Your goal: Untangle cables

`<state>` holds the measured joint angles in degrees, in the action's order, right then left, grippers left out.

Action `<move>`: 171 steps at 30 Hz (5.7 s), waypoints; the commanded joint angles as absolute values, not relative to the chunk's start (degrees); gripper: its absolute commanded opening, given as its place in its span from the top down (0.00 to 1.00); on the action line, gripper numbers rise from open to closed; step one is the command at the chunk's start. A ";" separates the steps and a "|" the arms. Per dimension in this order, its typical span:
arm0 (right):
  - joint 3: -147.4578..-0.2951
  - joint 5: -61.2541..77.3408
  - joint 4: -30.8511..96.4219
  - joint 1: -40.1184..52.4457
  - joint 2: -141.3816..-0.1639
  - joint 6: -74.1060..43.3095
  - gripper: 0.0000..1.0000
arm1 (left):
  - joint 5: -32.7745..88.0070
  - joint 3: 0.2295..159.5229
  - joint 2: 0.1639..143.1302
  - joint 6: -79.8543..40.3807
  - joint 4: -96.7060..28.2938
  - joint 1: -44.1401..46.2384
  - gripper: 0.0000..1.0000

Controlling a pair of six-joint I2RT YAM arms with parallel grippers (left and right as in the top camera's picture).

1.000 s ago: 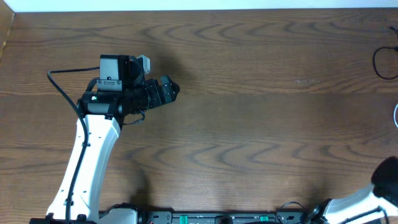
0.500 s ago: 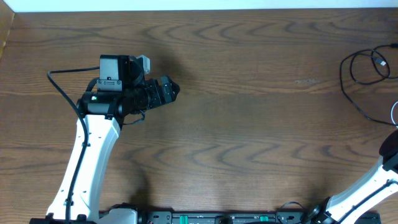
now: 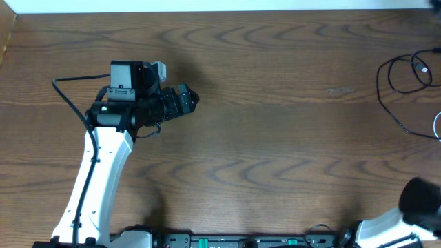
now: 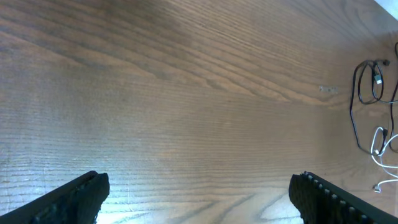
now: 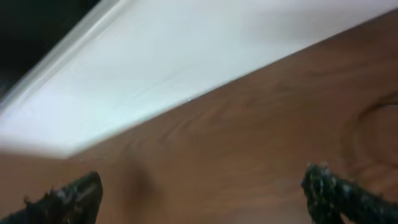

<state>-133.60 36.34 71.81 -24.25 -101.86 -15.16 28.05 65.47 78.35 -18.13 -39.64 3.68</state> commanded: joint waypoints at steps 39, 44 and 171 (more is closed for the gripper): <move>-129.64 9.39 86.94 23.62 -92.12 11.46 0.01 | 27.33 64.95 78.46 -17.61 -39.66 3.49 0.02; -112.07 9.39 70.30 22.22 -83.53 17.23 0.01 | 27.33 64.95 78.46 -17.61 -39.66 3.49 0.02; -0.32 12.53 3.27 3.05 -0.32 9.87 0.01 | 12.71 5.87 2.85 16.93 4.40 -0.12 0.02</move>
